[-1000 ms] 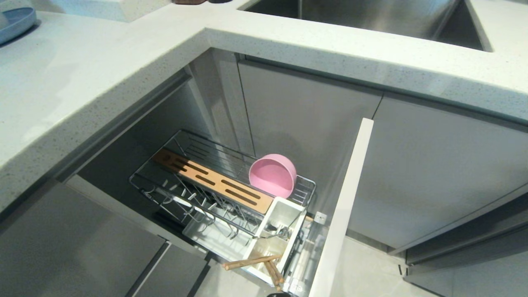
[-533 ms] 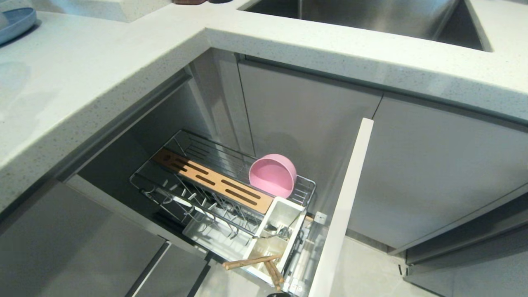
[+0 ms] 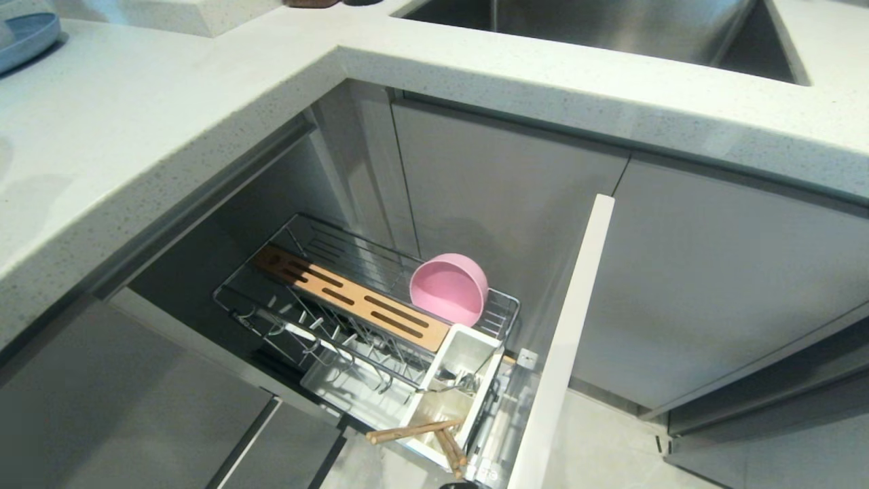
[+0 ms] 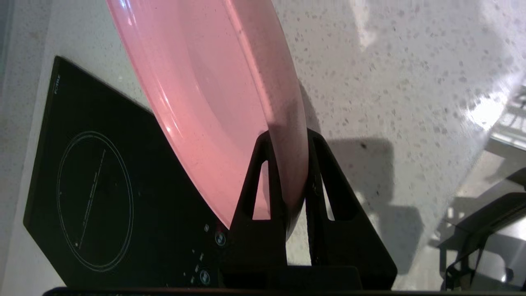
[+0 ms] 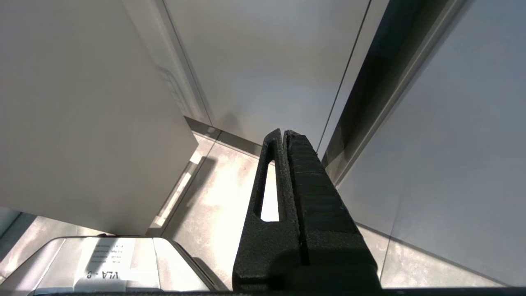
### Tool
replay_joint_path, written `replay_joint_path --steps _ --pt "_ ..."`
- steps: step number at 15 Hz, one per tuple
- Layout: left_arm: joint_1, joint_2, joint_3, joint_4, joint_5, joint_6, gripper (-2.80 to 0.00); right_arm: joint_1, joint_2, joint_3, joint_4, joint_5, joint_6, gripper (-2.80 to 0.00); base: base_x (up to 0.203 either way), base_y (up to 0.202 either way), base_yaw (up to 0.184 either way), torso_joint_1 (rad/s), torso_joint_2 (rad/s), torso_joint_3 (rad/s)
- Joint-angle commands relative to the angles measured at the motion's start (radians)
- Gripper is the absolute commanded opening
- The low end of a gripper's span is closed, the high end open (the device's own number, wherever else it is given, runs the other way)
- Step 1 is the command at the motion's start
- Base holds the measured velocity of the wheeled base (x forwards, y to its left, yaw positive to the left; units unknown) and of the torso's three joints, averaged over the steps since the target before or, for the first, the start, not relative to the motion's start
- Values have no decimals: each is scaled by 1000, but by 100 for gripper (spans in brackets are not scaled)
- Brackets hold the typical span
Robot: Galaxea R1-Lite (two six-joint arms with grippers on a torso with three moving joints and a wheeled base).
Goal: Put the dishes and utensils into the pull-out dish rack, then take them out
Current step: Take the plate out of the cupboard
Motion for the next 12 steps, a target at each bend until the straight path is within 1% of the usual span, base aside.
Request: replay_joint_path --steps 1,5,8,12 --pt "0 45 -1 -12 5 2 -280 1 0 2 -1 0 -1 -280 0 0 0 0 0 0" --pt "-7 125 -1 -40 34 3 -280 1 0 2 0 0 1 -280 0 0 0 0 0 0" --pt "-36 178 -13 -44 61 2 -280 1 0 2 -1 0 -1 -280 0 0 0 0 0 0" --pt "-40 199 -12 -42 63 0 -280 1 0 2 0 0 0 -280 0 0 0 0 0 0"
